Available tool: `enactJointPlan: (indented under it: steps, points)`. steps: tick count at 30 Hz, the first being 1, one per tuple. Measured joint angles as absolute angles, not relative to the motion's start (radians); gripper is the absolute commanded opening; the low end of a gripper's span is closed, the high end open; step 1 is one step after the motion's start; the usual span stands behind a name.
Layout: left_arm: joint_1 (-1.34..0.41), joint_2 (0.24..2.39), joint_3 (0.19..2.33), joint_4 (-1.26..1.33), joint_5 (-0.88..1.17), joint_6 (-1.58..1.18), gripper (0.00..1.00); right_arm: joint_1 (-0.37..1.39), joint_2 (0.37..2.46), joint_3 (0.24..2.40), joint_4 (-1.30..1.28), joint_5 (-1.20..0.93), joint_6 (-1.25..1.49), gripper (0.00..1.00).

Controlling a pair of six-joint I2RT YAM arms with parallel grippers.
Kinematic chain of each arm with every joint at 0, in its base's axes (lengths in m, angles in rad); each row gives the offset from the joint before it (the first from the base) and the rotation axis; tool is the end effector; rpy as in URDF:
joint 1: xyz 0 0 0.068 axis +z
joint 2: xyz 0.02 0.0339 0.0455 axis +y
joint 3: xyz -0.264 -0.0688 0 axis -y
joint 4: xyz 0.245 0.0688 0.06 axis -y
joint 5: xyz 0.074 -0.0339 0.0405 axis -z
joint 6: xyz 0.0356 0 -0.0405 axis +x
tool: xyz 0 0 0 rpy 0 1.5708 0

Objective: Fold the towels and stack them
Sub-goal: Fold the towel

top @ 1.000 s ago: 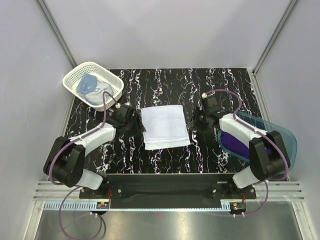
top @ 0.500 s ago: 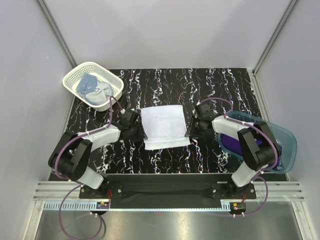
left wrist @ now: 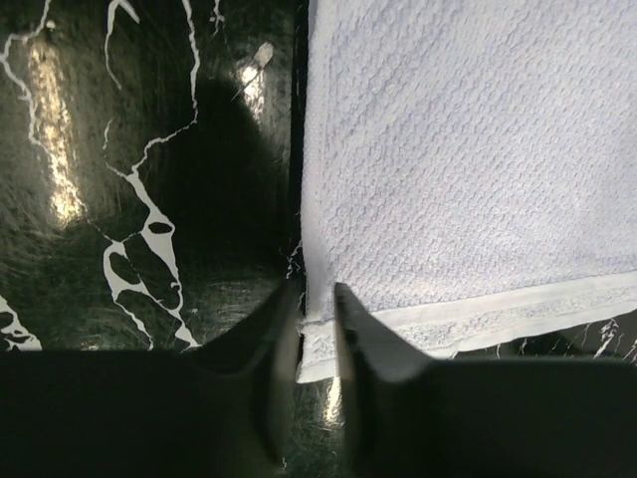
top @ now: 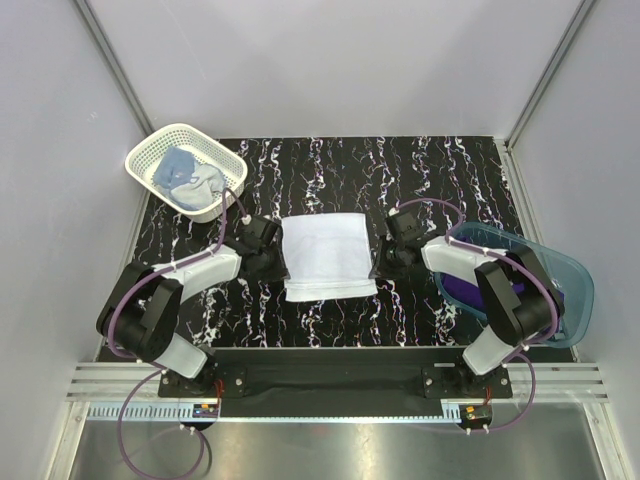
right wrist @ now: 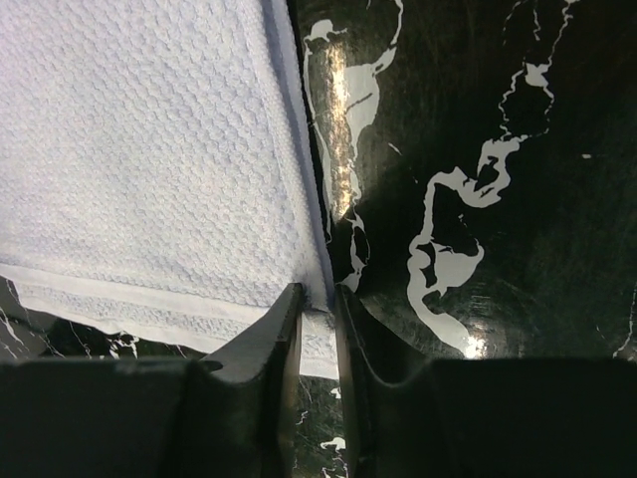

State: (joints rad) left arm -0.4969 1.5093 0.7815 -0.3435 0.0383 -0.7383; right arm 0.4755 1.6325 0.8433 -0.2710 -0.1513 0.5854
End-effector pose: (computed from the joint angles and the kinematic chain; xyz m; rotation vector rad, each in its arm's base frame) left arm 0.2447 -0.1342 0.1626 -0.3145 2.7035 -0.4445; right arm 0.2685 0.1443 0.1501 0.0959 2.7249 0.5382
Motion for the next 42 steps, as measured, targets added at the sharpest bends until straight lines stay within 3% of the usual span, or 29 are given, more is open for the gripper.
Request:
enactJointPlan:
  steps: [6, 11, 15, 17, 19, 22, 23, 24, 26, 30, 35, 42]
  points:
    - [-0.503, 1.509, 0.783, -0.346, 0.049, -0.739, 0.28, 0.479, 1.625, 0.834, -0.274, -0.143, 0.591, 0.2]
    - [-0.511, 1.508, 0.779, -0.346, 0.05, -0.743, 0.19, 0.485, 1.624, 0.834, -0.274, -0.14, 0.594, 0.25]
    - [-0.513, 1.508, 0.776, -0.35, 0.049, -0.745, 0.0, 0.488, 1.62, 0.832, -0.274, -0.138, 0.596, 0.2]
    - [-0.513, 1.508, 0.776, -0.351, 0.049, -0.745, 0.0, 0.49, 1.619, 0.831, -0.277, -0.131, 0.596, 0.08]
    - [-0.513, 1.508, 0.776, -0.351, 0.05, -0.746, 0.0, 0.492, 1.618, 0.83, -0.284, -0.124, 0.599, 0.03]
    - [-0.514, 1.508, 0.777, -0.351, 0.053, -0.746, 0.0, 0.492, 1.618, 0.83, -0.288, -0.121, 0.599, 0.06]
    - [-0.514, 1.508, 0.778, -0.352, 0.054, -0.746, 0.0, 0.492, 1.617, 0.83, -0.29, -0.12, 0.599, 0.1]
    - [-0.514, 1.508, 0.78, -0.355, 0.056, -0.746, 0.0, 0.492, 1.615, 0.83, -0.293, -0.12, 0.6, 0.21]
    - [-0.514, 1.508, 0.787, -0.365, 0.057, -0.746, 0.0, 0.492, 1.612, 0.831, -0.3, -0.119, 0.6, 0.24]
    - [-0.514, 1.508, 0.792, -0.369, 0.063, -0.746, 0.0, 0.493, 1.602, 0.832, -0.316, -0.113, 0.597, 0.08]
    - [-0.514, 1.508, 0.792, -0.369, 0.072, -0.746, 0.0, 0.493, 1.602, 0.832, -0.32, -0.114, 0.594, 0.01]
    - [-0.514, 1.508, 0.803, -0.391, 0.075, -0.75, 0.0, 0.493, 1.602, 0.85, -0.345, -0.113, 0.586, 0.0]
